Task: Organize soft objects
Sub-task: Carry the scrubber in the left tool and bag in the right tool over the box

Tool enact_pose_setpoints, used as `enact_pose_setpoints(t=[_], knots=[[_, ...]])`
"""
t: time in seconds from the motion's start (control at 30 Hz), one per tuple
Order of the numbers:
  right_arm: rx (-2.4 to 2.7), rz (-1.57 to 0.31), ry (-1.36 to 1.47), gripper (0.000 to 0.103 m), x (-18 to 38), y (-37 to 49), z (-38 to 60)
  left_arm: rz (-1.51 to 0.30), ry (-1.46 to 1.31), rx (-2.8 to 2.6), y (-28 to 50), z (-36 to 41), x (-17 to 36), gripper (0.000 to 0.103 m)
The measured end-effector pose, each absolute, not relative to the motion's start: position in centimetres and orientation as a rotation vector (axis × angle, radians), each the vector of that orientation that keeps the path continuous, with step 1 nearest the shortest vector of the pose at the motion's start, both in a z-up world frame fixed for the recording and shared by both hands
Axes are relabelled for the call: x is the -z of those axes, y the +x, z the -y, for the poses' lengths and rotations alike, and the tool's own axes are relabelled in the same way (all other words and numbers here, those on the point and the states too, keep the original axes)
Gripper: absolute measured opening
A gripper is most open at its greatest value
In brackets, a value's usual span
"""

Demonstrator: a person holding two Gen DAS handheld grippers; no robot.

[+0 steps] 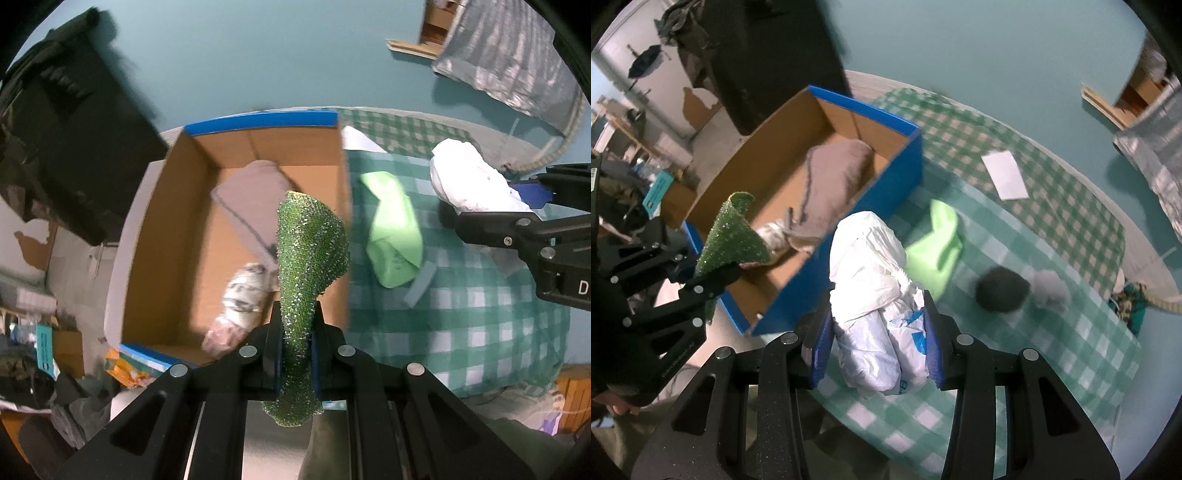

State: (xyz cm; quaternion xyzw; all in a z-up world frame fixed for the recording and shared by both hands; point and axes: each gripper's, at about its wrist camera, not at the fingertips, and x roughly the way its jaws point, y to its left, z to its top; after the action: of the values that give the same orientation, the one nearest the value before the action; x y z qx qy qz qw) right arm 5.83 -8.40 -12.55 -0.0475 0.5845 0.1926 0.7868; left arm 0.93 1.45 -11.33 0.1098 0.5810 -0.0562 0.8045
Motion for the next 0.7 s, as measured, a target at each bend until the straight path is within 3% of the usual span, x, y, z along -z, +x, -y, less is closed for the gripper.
enact_pose_setpoints(t=[0.7], knots=[[-0.548,-1.297,-0.148,0.042,14.6,11.4,-1.4,-1.282,0.156,-0.029,5.1,-10.6,13.7,0.011]])
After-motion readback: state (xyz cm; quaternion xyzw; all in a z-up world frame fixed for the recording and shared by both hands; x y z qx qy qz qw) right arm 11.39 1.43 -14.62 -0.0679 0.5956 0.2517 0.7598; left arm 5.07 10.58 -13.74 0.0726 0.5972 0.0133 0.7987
